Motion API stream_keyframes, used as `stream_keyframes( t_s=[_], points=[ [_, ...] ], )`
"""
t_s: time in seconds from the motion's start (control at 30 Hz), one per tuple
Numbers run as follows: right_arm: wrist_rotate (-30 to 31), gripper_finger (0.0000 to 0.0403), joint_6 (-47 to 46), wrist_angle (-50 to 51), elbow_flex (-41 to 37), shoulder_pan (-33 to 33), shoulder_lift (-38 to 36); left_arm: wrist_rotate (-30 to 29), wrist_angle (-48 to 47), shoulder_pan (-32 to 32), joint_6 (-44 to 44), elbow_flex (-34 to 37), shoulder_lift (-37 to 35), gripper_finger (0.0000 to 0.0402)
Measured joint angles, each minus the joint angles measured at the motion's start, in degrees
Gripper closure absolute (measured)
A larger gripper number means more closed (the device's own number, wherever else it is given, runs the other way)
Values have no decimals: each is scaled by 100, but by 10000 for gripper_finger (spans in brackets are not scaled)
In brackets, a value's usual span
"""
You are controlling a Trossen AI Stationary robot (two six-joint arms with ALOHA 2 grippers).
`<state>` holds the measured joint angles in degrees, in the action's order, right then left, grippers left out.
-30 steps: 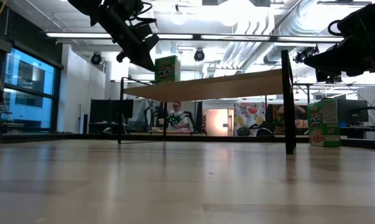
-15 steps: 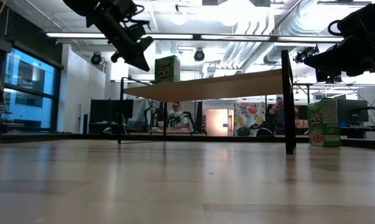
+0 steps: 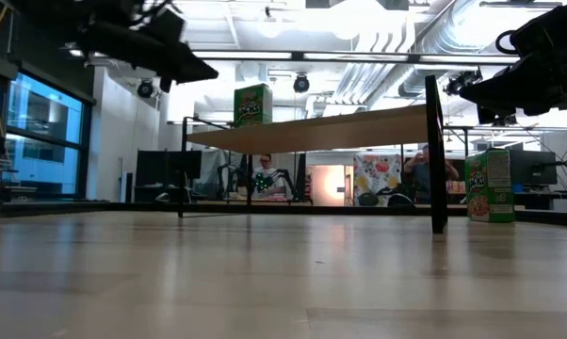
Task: Stack cereal on shelf
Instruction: Put the green cereal box on the shelf aligned with the other green cereal box
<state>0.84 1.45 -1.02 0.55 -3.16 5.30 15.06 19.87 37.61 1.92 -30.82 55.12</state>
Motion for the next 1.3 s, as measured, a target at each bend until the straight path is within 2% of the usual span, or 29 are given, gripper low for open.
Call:
stream_keyframes(
  t_s=[0.1,0.23,0.37,0.5,0.57,0.67,0.77,0.83,0.93,1.0,1.1,1.2,1.3],
  points=[
    [0,403,-7,1,-1,0,-1,296,1170,-105,309,630,-334,401],
    [0,403,-5,1,1,0,0,307,2308,-224,494,1243,-578,401],
    [0,403,2,-1,-1,0,-2,322,2502,-280,489,1535,-741,401],
    [164,403,-14,-153,-1,0,1,595,2467,-281,398,1697,-770,401],
    [381,403,-176,-743,1,2,2,691,2312,-281,397,1702,-770,401],
    [707,403,-248,-2333,-1,2,0,692,2061,-281,389,1702,-768,401],
    [852,403,93,-3721,12,12,12,688,2040,-276,265,1702,-768,401],
    [1131,403,346,-4035,123,22,63,685,2054,-276,248,1702,-768,401],
    [2300,403,492,-4079,483,80,261,681,2059,-278,254,1681,-768,401],
    [3321,402,442,-3731,823,156,508,672,2047,-278,293,1680,-768,401],
    [4590,386,140,-2247,1613,288,931,670,2044,-278,369,1680,-768,401],
    [5441,338,-682,-97,2525,502,1505,670,2044,-278,388,1680,-768,401],
    [5760,265,-1961,2035,3340,862,2060,670,2044,-278,392,1680,-768,401]
  ],
)
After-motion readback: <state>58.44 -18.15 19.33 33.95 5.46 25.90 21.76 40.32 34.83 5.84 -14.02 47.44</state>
